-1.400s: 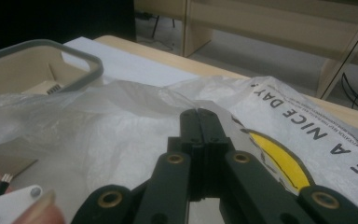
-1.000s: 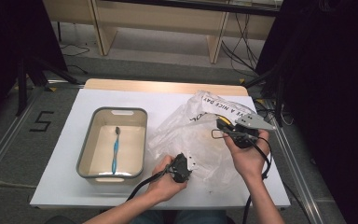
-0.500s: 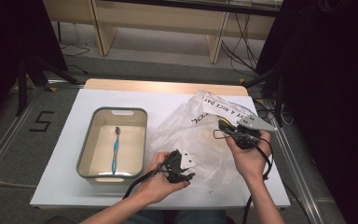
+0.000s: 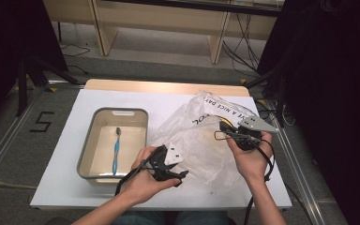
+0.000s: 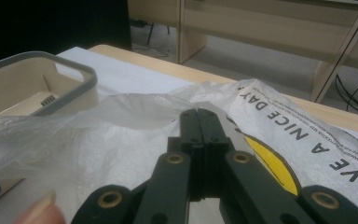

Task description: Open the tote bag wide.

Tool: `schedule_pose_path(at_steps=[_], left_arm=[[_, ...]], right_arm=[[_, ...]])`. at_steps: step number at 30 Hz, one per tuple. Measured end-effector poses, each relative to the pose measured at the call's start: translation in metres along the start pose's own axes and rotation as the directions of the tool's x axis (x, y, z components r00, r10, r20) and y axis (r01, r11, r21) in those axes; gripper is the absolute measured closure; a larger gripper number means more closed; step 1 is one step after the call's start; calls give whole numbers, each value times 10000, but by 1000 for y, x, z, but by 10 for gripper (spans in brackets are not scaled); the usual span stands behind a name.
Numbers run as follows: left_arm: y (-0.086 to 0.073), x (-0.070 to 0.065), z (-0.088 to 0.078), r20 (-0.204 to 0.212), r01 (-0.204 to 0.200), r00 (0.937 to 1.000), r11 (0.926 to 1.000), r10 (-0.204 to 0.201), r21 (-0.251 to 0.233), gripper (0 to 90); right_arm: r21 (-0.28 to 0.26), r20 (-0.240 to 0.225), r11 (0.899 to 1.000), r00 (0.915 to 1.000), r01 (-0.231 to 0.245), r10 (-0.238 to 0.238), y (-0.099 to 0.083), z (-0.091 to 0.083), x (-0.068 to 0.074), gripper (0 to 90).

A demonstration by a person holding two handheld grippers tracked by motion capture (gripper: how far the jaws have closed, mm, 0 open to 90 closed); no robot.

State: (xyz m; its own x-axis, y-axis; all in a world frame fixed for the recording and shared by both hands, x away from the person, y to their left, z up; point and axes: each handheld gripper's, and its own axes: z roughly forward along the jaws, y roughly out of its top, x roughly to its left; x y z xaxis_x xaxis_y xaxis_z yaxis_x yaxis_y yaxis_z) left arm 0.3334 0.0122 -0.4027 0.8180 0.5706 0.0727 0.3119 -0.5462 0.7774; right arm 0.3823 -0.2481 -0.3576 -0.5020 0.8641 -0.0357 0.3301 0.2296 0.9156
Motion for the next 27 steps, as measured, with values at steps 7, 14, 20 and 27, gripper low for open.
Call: schedule_pose_path(at_steps=[7,14,20,27], left_arm=[[-3,16,-12,-258,331,9991,9993,-326,163,323],[-10,32,-21,-624,695,9958,9971,-675,313,317],[-14,47,-30,-940,1050,9903,9940,-1018,293,312],[-18,53,-36,-1069,1212,9873,9921,-1172,319,310]], right_arm=[[42,-16,10000,10000,-41,41,-1,1,0,900],[86,-23,10000,10000,-34,34,-1,1,0,900],[105,-32,9999,10000,-39,39,-1,1,0,900],[121,11,9999,10000,-74,73,-2,1,0,900]])
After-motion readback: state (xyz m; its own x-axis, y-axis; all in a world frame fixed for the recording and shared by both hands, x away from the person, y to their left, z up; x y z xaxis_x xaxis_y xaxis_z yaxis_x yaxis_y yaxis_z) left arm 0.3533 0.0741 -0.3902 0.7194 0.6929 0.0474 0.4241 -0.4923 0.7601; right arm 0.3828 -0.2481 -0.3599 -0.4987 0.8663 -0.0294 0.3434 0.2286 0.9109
